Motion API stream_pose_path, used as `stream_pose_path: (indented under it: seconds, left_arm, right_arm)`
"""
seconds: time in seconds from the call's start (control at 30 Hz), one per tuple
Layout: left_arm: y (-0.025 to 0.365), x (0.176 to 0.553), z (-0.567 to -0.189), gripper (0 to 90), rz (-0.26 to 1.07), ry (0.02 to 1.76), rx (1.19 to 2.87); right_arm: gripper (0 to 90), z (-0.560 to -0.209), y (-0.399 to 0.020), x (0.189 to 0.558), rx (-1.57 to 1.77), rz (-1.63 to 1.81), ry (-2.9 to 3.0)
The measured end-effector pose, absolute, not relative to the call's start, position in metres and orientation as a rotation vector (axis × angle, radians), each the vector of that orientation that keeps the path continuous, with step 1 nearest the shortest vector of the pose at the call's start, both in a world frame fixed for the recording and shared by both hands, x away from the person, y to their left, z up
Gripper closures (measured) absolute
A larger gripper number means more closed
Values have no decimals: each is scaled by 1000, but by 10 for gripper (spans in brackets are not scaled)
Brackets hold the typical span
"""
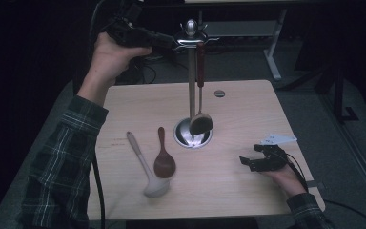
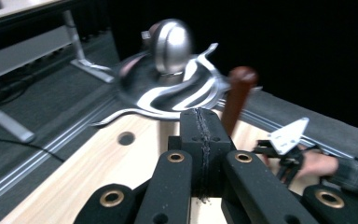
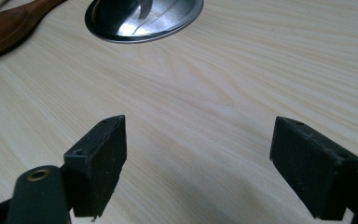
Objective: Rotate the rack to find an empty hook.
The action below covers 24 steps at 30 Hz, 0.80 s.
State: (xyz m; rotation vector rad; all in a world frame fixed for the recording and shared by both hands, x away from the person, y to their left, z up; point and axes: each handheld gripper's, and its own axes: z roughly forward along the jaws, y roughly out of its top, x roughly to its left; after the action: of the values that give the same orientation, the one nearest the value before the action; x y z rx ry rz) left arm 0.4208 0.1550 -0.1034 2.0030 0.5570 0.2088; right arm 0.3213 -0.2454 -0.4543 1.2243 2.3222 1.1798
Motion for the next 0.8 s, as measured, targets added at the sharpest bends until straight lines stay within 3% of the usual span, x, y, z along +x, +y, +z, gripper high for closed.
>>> stream_pose_path:
  seconds: [0.33, 0.8]
  left_arm:
    - [133, 414, -113, 898, 230, 544, 2061]
    - [145, 427, -114, 899, 316, 613, 2056]
  right_arm:
    - [184, -455, -246, 322, 1220, 1178, 2324]
    - [184, -456, -246, 322, 1226, 1171, 2327]
